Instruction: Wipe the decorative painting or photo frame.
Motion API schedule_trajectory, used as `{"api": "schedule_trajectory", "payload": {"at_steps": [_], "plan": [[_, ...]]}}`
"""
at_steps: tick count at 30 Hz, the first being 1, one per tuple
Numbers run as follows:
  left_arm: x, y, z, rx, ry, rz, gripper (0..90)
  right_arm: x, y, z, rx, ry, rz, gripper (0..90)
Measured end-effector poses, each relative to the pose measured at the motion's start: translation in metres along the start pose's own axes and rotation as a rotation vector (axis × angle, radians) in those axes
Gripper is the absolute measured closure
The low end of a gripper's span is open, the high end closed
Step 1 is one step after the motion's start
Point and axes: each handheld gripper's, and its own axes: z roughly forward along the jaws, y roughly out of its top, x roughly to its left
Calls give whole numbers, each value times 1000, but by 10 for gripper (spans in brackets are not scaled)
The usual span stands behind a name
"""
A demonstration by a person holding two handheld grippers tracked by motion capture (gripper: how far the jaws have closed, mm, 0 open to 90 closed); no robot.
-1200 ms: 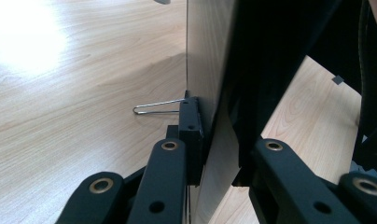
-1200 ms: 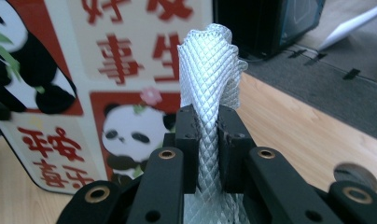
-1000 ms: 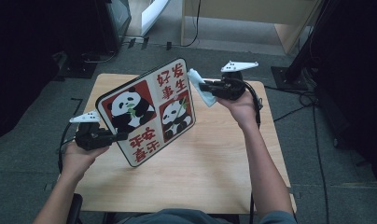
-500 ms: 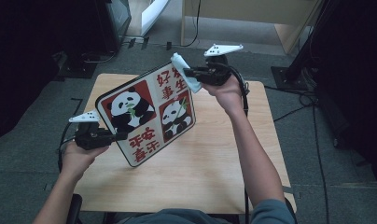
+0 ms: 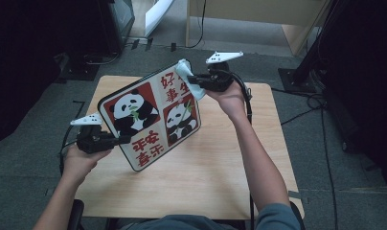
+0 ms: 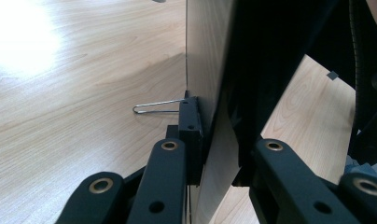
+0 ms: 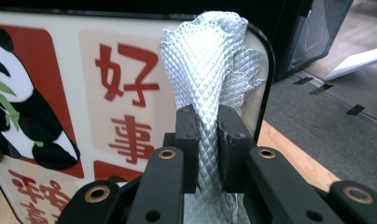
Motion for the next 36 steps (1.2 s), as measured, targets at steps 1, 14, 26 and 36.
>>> {"api": "schedule_trajectory", "payload": {"at_steps": [1,14,26,36], "plan": [[0,0,0,0,0,0,801,-1,-2,0,-4,-1,-4,813],[0,0,0,0,2,3,800,-17,-24,6,-15,72,26,813],[0,0,0,0,0,6,798,-28,-46,11,-73,152,-6,813],[-1,1,0,9,3,23,796,-34,-61,16,-50,194,15,813]]}}
